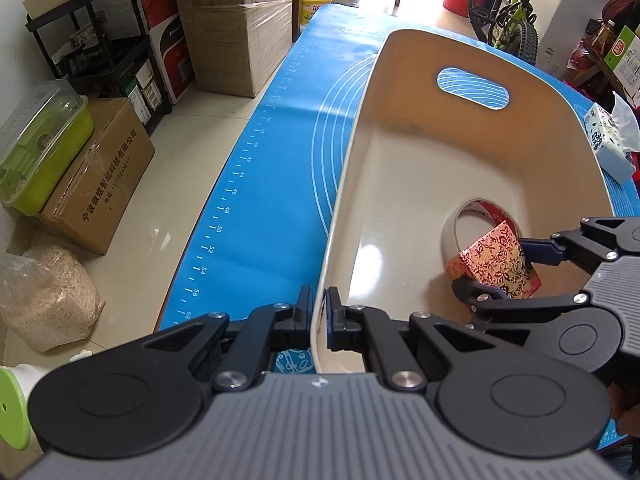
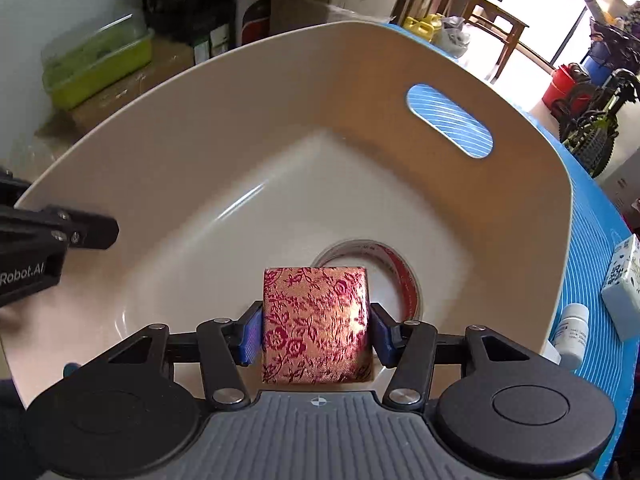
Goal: Organize rigid objects
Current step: 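Carry the red floral box into the basket and release it, then move the right tool to the red toy figure and grasp it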
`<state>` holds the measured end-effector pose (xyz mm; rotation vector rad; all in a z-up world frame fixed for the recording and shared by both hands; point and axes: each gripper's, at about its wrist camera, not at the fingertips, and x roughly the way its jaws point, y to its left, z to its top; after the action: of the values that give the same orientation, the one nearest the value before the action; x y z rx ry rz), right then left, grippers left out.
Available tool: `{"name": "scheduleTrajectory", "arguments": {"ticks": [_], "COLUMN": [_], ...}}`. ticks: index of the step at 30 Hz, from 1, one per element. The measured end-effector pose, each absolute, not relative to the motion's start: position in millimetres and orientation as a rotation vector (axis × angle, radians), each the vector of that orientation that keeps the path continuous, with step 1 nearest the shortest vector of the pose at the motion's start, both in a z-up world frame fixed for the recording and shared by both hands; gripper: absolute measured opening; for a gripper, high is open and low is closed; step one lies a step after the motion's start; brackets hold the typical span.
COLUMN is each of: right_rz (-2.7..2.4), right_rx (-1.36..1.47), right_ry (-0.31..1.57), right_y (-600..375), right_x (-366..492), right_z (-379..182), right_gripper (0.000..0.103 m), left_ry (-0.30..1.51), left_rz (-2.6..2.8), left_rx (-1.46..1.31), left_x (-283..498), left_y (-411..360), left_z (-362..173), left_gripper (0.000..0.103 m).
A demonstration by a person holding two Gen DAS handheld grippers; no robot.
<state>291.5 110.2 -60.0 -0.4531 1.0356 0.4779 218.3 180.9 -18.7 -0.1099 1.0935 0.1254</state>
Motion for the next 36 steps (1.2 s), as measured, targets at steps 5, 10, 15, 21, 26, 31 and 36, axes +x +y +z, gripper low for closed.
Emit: {"name": "scheduleTrajectory", "arguments": {"ticks": [5,10,15,21,26,31,36], "right_rz": [0.488,0.501,0.487,0.385,0.287,0.187,0.157], "right_rx": [-0.400,-0.246,-0.130,-0.044,-0.034,-0.063,-0.098], "right_ry": [1.005,1.006,0.925,0.827,0.823,0.818,0.887], "right_y": [103.5,78.9,46.2,-2.7,-47.1,-79.9,-90.0], "right_x": [292.2,296.8,292.1,292.1,304.6,319.0,332.4], "right_z": [-51.7,-36.7,-1.9,31.8,37.3,19.9,-24.4], "right_gripper": [0.072,0.076,0.077,0.077,0.077,0.076,0.062], "left_ry": [1.094,1.093,1.094,1.094,1.091,1.092,1.092], "left_rz": [0.126,0.126,0.127,0.127,0.125,0.126,0.125], "left_rx": [-0.111,-0.109,-0.111,-0.111,-0.115,-0.118,-0.123], "left_x": [218.0,217.2,217.0,217.1,217.2,217.1,217.0], "left_y": [181.6,180.0,179.8,179.8,180.6,180.8,181.4], "left_z": [-19.4,-19.0,-19.6,-19.4,-18.7,-18.5,-18.3], "left_gripper": [0.008,0.008,0.008,0.008,0.008,0.008,0.008]}}
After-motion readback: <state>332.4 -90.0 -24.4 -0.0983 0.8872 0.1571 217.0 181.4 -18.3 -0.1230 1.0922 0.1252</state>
